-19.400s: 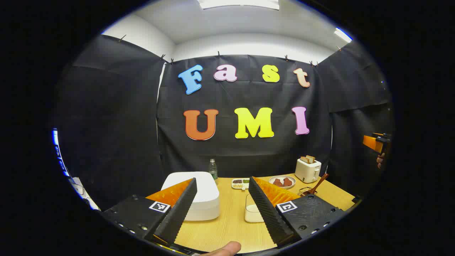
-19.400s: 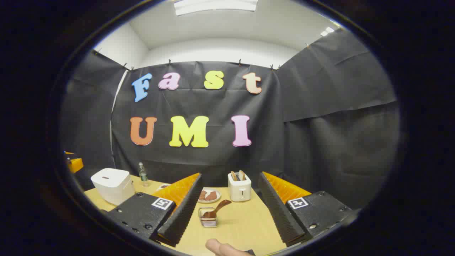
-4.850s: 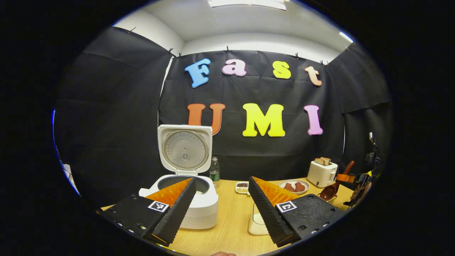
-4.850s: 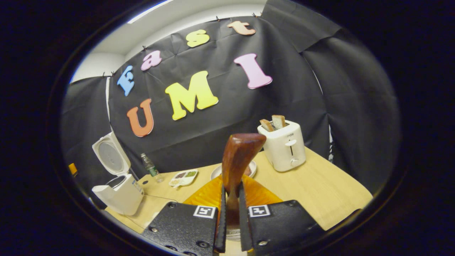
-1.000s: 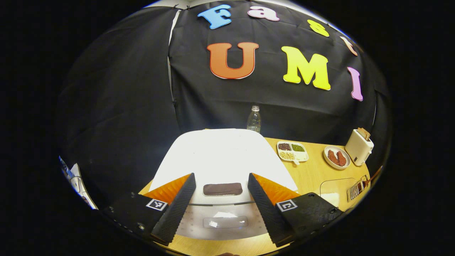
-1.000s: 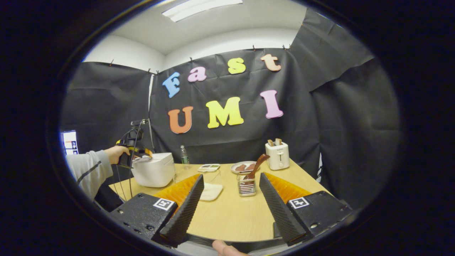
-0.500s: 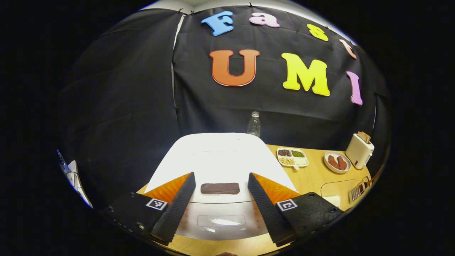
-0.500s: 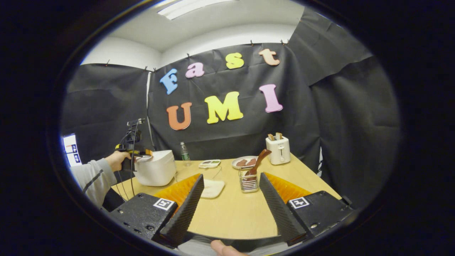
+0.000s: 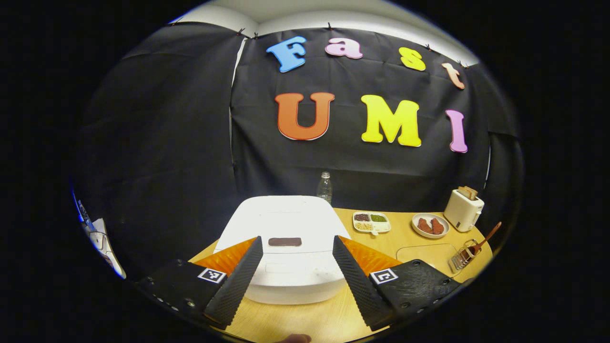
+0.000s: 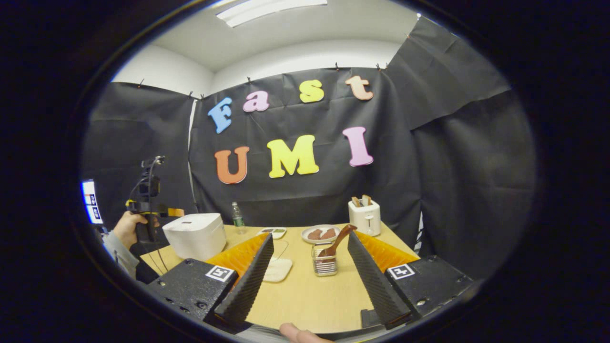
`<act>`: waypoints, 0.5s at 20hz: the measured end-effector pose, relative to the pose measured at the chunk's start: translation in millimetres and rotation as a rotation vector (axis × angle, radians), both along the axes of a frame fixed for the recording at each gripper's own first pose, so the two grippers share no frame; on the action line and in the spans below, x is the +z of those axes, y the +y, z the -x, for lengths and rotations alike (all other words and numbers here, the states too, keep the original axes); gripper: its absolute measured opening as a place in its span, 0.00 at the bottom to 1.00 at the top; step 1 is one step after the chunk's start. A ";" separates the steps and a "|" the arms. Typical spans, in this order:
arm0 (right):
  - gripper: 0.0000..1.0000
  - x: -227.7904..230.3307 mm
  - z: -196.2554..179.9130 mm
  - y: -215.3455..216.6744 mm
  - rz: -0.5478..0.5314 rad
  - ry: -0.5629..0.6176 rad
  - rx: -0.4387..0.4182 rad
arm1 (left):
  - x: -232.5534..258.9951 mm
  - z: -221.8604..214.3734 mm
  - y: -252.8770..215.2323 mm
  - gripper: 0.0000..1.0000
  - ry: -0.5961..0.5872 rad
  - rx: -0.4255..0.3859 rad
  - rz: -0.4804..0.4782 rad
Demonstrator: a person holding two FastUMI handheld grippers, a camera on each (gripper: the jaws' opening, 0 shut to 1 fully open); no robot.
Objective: Close the left gripper, press the button to open the rice cooker; take a wooden spoon from the chopstick holder with the right hand, scoop a spoonful of rice and pour it into the rice cooker, then put the wooden spoon back into the chopstick holder.
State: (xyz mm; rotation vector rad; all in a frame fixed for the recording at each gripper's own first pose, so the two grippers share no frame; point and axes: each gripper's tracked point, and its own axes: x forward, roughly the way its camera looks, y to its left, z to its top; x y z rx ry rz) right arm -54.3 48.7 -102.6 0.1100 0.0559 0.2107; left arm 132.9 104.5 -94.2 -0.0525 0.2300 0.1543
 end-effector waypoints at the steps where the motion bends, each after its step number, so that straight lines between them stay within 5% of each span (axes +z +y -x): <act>1: 0.94 5.8 -1.8 -1.4 0.005 -0.004 -0.017 | 6.4 17.1 -5.5 0.94 -0.015 -0.008 -0.017; 10: 1.00 52.1 -2.3 -2.7 0.010 -0.029 -0.073 | 46.3 155.3 -53.6 0.94 -0.161 -0.049 -0.034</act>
